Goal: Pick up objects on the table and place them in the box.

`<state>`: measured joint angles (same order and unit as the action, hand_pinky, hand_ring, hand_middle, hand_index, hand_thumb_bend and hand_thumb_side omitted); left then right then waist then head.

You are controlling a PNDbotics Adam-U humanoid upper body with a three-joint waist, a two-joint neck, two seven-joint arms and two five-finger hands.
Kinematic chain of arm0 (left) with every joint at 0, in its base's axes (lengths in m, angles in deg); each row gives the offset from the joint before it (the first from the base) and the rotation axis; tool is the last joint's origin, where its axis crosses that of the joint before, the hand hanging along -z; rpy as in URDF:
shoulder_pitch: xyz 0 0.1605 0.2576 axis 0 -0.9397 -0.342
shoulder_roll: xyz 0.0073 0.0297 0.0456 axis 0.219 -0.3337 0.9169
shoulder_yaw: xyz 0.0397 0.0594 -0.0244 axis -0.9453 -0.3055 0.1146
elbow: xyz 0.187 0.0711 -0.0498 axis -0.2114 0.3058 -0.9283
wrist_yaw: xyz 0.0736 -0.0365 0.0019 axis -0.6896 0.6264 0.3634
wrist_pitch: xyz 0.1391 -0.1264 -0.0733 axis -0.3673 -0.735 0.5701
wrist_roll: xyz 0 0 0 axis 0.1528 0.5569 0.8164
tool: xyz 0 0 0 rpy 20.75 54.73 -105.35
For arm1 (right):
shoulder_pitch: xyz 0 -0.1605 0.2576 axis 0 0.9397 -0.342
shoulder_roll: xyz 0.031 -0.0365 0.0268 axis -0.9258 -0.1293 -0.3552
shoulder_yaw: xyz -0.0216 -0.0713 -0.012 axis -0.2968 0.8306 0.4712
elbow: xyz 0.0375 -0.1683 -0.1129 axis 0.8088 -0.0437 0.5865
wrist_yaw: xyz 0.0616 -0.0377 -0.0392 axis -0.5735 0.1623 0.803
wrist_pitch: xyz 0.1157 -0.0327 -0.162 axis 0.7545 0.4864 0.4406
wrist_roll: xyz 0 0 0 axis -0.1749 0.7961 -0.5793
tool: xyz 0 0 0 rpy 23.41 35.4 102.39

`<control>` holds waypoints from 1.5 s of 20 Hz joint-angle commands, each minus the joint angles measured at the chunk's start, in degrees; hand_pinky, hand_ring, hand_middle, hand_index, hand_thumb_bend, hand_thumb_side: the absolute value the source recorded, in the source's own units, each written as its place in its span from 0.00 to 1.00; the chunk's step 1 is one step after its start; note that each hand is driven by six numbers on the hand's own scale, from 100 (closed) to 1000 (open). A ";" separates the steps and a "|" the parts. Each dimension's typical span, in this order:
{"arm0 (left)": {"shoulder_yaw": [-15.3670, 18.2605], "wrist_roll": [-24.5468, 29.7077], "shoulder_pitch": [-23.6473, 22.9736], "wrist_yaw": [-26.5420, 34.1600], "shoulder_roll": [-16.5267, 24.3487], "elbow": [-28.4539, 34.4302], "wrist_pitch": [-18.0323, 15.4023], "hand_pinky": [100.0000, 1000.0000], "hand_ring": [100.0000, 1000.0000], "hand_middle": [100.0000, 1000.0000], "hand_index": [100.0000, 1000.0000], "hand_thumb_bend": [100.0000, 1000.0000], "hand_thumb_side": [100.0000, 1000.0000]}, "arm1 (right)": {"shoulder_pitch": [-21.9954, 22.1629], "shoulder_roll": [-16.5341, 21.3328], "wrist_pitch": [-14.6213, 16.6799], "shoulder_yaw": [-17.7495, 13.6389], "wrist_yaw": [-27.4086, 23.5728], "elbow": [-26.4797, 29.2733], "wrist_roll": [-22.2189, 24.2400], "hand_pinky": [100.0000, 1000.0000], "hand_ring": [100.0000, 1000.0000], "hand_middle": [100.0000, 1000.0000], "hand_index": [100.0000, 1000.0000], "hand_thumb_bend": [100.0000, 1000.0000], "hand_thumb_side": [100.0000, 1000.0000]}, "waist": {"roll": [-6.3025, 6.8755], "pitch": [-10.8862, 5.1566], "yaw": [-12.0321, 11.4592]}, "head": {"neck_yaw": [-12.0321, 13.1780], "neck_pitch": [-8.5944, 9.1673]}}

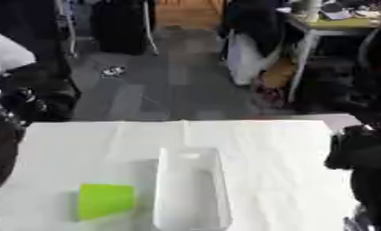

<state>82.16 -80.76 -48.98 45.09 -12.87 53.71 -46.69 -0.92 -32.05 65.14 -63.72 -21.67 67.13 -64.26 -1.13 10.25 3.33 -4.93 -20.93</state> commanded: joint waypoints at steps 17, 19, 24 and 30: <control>0.00 0.60 0.86 -0.12 0.46 1.02 0.29 0.54 0.71 0.83 0.84 0.10 0.97 | -0.78 0.92 -7.10 -1.95 -30.40 0.57 38.70 0.04 0.35 0.59 0.86 0.00 0.79 | 0.00 -0.79 0.13 | 0.47 -1.66; -0.01 0.63 0.83 -0.14 0.49 1.02 0.32 0.54 0.71 0.83 0.84 0.10 0.97 | -0.62 0.96 -7.85 -2.18 -31.89 0.57 39.50 0.04 0.35 0.59 0.88 0.00 0.79 | 0.00 -0.78 0.17 | 0.42 -1.89; 0.18 0.60 0.61 -0.44 0.61 1.02 0.61 0.54 0.71 0.83 0.84 0.10 0.97 | 0.15 0.84 -13.14 -6.87 -31.86 0.57 32.23 0.00 0.28 0.43 0.55 0.00 0.75 | 0.09 -0.88 0.69 | 4.32 -3.49; 1.25 1.40 0.21 -4.71 2.52 1.02 3.27 0.35 0.62 0.81 0.85 0.09 0.97 | 0.37 0.17 -14.97 -9.84 -22.93 0.57 22.48 0.00 0.28 0.42 0.54 0.00 0.76 | 0.31 -1.00 1.78 | 7.33 -5.05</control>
<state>82.56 -79.46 -49.14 41.62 -12.01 53.71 -44.20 -0.34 -32.26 50.39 -72.64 -46.23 67.12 -40.06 -0.81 10.25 5.09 1.58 -25.74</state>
